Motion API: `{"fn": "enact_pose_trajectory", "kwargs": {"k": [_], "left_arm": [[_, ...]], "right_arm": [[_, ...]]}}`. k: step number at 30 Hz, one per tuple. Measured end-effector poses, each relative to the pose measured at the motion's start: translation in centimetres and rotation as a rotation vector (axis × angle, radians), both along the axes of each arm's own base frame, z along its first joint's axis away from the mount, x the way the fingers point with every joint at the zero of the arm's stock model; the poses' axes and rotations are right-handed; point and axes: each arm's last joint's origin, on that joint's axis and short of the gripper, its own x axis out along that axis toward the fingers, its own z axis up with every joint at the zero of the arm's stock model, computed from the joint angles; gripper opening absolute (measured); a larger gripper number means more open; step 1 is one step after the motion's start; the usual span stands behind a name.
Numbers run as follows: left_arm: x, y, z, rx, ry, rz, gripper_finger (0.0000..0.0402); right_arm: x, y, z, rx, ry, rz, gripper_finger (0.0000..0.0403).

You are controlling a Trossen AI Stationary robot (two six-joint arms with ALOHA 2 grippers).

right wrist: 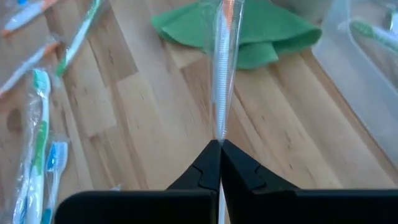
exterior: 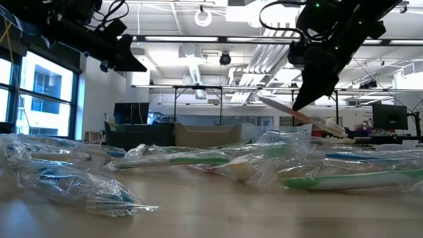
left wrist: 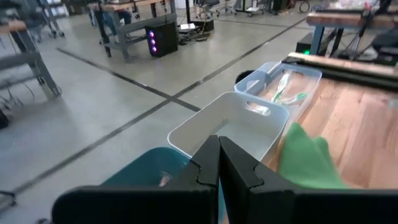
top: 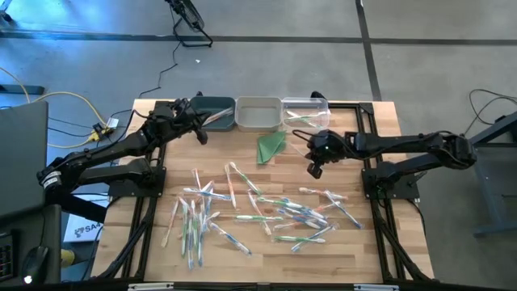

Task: Pick & Place Toothbrushes
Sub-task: Put the orange toothbrush into the dark blue bin

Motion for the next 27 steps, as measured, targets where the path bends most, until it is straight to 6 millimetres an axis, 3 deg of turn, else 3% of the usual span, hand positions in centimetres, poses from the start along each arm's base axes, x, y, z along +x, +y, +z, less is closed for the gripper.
{"fn": "enact_pose_trajectory", "kwargs": {"k": [16, 27], "left_arm": [[0.1, -0.1, -0.1, -0.019, -0.007, -0.079, 0.0], [-1.4, 2.8, 0.9, -0.069, -0.072, -0.229, 0.0]], "right_arm": [[-0.2, -1.6, 0.2, 0.033, -0.046, 0.052, 0.0002], [0.4, -1.6, 0.8, 0.04, -0.135, 0.093, 0.0002]]}}
